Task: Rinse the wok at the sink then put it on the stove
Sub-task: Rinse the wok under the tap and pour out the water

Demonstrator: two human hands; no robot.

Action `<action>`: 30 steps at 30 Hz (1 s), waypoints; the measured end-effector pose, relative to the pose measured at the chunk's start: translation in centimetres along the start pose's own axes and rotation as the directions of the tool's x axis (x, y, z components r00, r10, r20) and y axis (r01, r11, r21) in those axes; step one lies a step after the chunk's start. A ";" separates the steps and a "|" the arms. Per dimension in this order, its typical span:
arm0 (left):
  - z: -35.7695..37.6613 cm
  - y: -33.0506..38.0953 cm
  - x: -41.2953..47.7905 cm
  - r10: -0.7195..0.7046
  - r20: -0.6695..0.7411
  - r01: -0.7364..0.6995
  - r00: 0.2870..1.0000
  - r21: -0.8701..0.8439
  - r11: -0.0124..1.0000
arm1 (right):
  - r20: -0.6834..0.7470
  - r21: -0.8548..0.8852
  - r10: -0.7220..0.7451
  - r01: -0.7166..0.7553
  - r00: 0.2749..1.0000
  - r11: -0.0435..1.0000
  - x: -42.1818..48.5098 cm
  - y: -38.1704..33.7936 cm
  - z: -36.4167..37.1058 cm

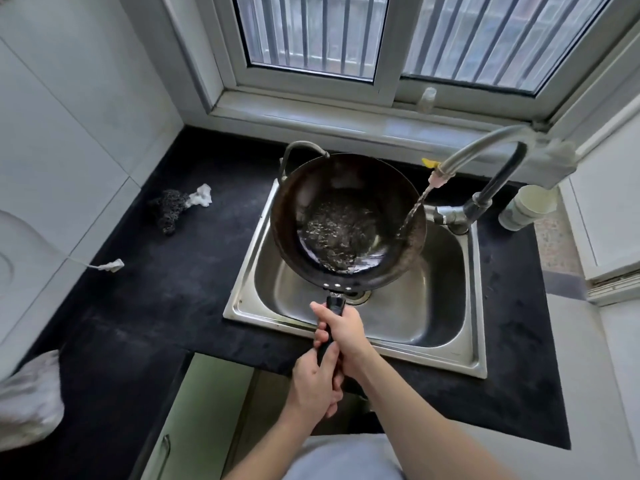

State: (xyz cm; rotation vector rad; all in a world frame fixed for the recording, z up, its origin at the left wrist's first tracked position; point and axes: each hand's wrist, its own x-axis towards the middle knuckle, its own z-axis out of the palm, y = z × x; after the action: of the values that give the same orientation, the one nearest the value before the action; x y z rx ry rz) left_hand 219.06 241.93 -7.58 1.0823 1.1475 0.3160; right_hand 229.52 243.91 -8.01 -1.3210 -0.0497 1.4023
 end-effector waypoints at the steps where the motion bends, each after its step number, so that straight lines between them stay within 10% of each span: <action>1: -0.2 -0.3 -0.1 -0.001 -0.001 0.001 1.000 0.006 1.000 | 0.010 -0.003 0.012 -0.012 1.000 1.000 -0.1 0.4 0.0; 30: 0.1 -1.1 -0.9 -0.030 -0.059 0.031 0.998 0.015 0.999 | 0.086 -0.013 0.087 -0.086 0.993 0.996 -0.1 1.4 -0.5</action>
State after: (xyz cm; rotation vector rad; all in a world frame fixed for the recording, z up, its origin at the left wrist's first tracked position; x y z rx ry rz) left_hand 218.46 240.68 -7.92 1.0745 1.2201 0.3165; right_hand 228.92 243.01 -9.03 -1.2829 -0.0577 1.5341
